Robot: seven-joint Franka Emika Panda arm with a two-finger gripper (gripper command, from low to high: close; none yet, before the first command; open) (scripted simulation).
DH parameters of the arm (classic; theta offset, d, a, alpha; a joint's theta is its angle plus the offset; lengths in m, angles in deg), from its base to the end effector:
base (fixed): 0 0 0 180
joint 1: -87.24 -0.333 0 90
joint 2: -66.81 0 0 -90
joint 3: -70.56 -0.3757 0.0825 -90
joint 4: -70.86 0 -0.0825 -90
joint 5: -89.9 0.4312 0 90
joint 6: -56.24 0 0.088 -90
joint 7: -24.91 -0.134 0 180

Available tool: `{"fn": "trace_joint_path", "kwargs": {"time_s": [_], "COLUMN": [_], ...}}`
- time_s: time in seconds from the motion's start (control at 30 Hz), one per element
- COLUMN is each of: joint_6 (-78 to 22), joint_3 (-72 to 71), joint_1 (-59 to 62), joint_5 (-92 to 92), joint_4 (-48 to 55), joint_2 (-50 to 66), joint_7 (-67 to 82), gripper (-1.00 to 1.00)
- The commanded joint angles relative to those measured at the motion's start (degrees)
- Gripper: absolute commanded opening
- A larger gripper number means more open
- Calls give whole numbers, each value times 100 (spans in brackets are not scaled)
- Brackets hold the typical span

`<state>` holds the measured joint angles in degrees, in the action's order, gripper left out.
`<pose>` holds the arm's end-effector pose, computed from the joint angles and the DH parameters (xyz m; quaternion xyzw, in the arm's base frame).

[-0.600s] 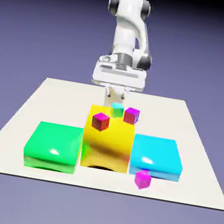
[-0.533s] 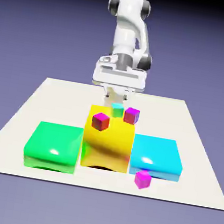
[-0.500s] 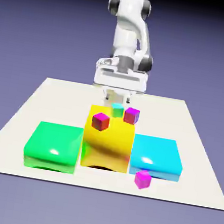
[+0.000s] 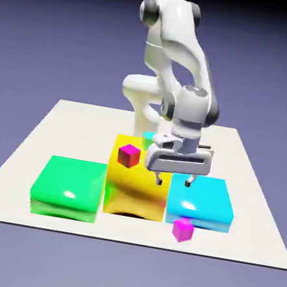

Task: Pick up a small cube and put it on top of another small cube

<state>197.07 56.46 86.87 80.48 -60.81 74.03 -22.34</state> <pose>0.5502 0.1393 0.2960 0.9740 -0.2224 0.0363 0.0224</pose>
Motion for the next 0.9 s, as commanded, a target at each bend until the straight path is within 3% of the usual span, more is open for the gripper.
{"fn": "trace_joint_path", "kwargs": {"time_s": [0.0, 0.33, 0.5, 0.53, 0.67, 0.87], "joint_6": [-173, -1859, -1046, -1046, -1793, -2077], "joint_3": [-73, -790, -531, -531, -769, -564], "joint_1": [8, 27, -101, -101, 17, -49], "joint_5": [-49, -527, -861, -861, -555, -249], "joint_4": [153, 1643, 1429, 1429, 1626, 1449], "joint_2": [208, 2235, 2864, 2864, 2286, 1490], "joint_7": [-25, -269, -480, -480, -286, 87], "gripper": [0, 0, 0, -100, -100, -100]}}
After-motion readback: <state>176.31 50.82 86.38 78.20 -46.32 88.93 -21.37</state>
